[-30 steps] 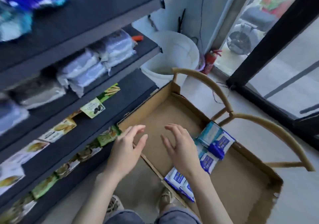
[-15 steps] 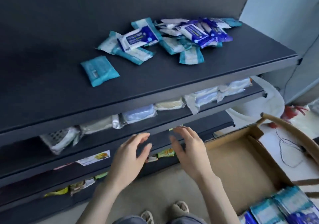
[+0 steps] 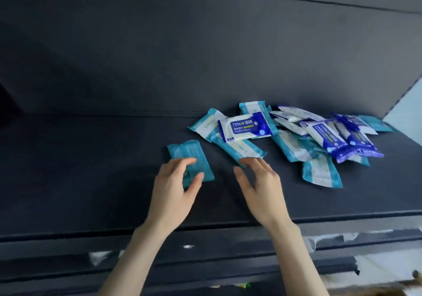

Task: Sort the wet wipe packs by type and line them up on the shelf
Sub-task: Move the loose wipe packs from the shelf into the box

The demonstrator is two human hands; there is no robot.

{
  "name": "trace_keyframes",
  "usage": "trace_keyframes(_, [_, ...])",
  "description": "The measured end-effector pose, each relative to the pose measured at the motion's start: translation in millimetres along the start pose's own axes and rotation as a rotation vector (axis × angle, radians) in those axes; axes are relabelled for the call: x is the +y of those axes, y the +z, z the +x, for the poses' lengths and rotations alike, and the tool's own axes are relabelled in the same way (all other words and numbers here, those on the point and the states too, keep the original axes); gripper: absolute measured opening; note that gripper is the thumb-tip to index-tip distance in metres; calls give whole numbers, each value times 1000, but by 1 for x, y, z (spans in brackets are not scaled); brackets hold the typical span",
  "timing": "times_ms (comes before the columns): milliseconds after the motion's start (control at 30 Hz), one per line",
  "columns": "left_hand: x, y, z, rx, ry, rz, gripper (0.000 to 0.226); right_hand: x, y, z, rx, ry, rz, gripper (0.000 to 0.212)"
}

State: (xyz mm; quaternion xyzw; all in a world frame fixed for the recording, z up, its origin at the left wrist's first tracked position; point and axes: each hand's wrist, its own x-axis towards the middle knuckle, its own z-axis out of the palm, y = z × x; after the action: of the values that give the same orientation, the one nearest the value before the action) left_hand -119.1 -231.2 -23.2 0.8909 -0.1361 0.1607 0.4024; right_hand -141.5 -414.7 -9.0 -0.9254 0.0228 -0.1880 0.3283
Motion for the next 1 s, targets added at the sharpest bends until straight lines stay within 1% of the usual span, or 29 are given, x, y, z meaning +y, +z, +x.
trace_keyframes(100, [-2, 5, 36, -69, -159, 246, 75, 7, 9, 41, -68, 26, -64, 31])
trace_keyframes(167, [-2, 8, 58, -158, -242, 395, 85, 12, 16, 65, -122, 58, -182, 37])
trace_keyframes(200, [-3, 10, 66, -194, -262, 415, 88, 14, 19, 75, -146, 85, -237, 40])
trace_keyframes(267, [-3, 11, 79, -252, -308, 327, 95, 17, 23, 88, -175, 127, -322, 43])
trace_keyframes(367, [-6, 11, 92, -272, -402, 131, 112, 18, 25, 104, -216, 180, -373, 50])
trace_keyframes(467, [-11, 9, 102, -288, -474, 27, 126, 19, 23, 115, -237, 288, -236, 65])
trace_keyframes(600, [-15, 5, 109, -349, -527, 23, 132, 20, 23, 116, -254, 348, -71, 71])
trace_keyframes(667, [-16, 4, 110, -357, -540, -12, 127, 21, 22, 116, -264, 367, 2, 64])
trace_keyframes(700, [-16, 3, 111, -341, -535, -46, 120, 22, 22, 116, -256, 361, 32, 59])
trace_keyframes(733, [-16, 2, 113, -314, -525, -93, 110, 23, 22, 115, -240, 346, 55, 54])
trace_keyframes(800, [-15, -1, 116, -266, -487, -229, 74, 25, 22, 115, -197, 310, 77, 51])
trace_keyframes(833, [-13, -2, 119, -266, -462, -280, 55, 26, 22, 114, -171, 297, 80, 53])
trace_keyframes(867, [-11, -2, 122, -278, -430, -312, 42, 26, 22, 115, -135, 286, 74, 57])
trace_keyframes(900, [-9, -1, 127, -281, -398, -329, 34, 27, 21, 116, -90, 272, 50, 65])
trace_keyframes(933, [-8, 2, 133, -273, -370, -336, 30, 29, 20, 118, -40, 245, 8, 70])
trace_keyframes(1000, [-10, 13, 148, -254, -324, -328, 29, 33, 19, 125, 27, 214, -85, 73])
